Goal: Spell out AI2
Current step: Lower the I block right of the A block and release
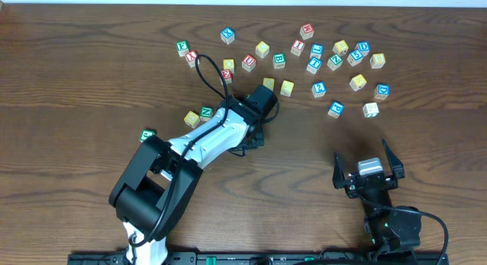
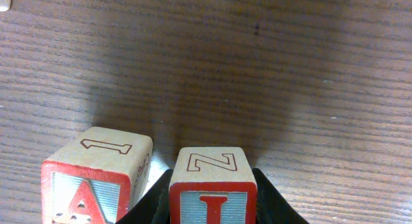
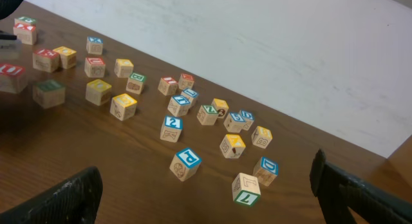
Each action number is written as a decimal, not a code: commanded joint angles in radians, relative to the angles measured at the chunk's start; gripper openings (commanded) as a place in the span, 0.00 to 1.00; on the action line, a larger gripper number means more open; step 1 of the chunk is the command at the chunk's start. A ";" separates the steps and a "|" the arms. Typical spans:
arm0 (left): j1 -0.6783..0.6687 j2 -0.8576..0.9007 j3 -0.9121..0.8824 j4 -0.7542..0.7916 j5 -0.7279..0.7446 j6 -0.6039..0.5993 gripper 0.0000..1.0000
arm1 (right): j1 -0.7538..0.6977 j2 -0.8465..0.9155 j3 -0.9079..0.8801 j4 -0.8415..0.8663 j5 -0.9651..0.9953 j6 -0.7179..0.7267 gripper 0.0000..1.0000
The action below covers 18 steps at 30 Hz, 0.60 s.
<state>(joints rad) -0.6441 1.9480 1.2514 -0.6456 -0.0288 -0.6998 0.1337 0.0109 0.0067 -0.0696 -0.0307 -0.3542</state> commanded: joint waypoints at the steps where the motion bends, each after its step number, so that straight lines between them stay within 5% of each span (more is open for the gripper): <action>1: -0.017 -0.002 -0.024 0.007 -0.013 -0.013 0.09 | -0.001 -0.006 -0.001 -0.003 -0.002 0.009 0.99; 18: -0.023 -0.002 -0.024 0.006 -0.045 -0.013 0.10 | -0.001 -0.006 -0.001 -0.003 -0.002 0.009 0.99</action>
<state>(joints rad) -0.6651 1.9480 1.2503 -0.6334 -0.0376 -0.7036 0.1337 0.0109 0.0067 -0.0696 -0.0307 -0.3542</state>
